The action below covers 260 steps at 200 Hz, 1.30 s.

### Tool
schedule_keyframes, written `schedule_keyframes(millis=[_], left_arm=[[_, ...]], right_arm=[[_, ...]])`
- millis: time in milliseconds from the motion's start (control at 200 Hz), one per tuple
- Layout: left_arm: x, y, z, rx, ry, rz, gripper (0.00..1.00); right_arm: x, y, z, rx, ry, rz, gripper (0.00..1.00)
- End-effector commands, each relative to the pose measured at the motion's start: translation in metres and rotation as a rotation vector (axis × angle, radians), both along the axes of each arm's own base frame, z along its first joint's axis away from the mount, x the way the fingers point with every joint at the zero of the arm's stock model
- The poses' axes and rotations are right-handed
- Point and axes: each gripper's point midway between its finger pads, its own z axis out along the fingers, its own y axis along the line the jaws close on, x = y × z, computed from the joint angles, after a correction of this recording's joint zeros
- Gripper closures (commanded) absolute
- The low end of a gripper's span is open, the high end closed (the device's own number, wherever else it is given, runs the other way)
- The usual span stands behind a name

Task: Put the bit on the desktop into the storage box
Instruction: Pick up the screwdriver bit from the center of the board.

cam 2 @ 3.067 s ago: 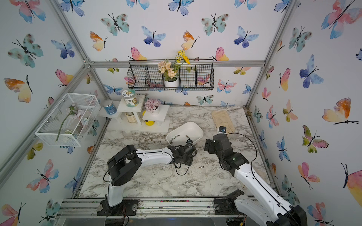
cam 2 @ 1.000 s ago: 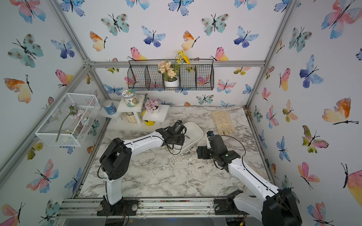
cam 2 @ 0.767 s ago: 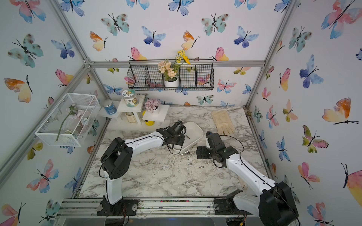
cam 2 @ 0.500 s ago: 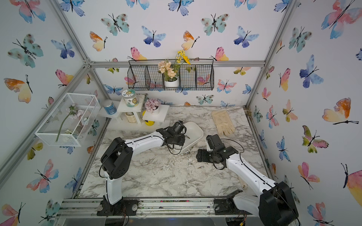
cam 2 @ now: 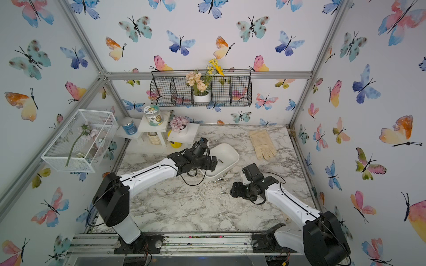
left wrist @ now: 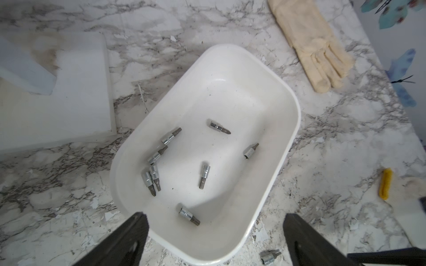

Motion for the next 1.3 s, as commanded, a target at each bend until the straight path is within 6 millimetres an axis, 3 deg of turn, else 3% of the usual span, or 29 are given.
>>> schedule_keyframes(millis=[0, 280, 561, 1296], left_arm=[[-0.012, 0.015, 0.015, -0.045, -0.017, 0.021, 0.0], [-0.049, 0.038, 0.022, -0.15, -0.031, 0.005, 0.01], [-0.068, 0.057, -0.005, -0.131, 0.029, 0.038, 0.01], [-0.076, 0.067, -0.02, -0.127, 0.053, 0.065, 0.01]], right_arm=[[-0.006, 0.005, -0.007, 0.032, 0.03, 0.003, 0.23], [-0.005, 0.01, -0.023, 0.04, 0.056, 0.011, 0.3], [-0.003, 0.004, -0.033, -0.004, 0.062, 0.003, 0.34], [0.009, -0.005, -0.049, -0.102, 0.049, 0.012, 0.45]])
